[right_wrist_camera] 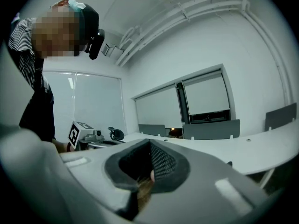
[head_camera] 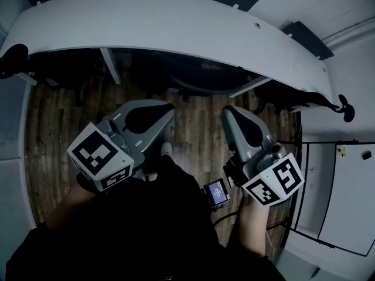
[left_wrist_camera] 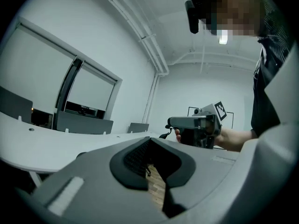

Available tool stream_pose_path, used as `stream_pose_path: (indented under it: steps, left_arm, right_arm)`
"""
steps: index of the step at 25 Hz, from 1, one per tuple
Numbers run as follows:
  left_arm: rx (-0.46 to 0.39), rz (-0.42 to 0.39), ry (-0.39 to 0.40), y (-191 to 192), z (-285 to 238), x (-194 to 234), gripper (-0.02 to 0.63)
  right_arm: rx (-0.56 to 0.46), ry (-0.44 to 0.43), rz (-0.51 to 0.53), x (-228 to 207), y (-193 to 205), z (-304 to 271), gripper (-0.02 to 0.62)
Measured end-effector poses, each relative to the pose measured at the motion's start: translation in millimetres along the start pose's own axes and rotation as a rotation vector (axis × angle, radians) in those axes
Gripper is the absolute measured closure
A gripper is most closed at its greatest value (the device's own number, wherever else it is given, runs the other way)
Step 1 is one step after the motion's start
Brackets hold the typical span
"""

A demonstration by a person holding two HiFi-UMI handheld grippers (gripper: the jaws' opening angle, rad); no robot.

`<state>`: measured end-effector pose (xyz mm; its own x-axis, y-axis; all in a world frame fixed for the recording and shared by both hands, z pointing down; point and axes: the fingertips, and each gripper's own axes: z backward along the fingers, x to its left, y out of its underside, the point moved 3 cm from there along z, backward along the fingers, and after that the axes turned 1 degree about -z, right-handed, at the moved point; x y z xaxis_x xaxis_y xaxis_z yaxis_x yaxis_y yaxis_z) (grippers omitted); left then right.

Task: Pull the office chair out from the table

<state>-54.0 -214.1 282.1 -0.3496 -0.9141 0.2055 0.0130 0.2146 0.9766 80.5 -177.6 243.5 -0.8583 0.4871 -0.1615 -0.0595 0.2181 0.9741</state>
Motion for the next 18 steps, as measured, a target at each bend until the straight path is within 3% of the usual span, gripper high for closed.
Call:
stream_pose_path:
  steps: [7,18]
  left_arm:
    - [0.008,-0.031,-0.009,-18,-68,18,0.604]
    - [0.029,-0.051,-0.094,-39,-152,50,0.604]
  right_arm:
    - [-0.023,-0.024,-0.009,-68,-17,-6,0.594]
    - [-0.006,-0.11,-0.015,-167,-30,-22,0.594]
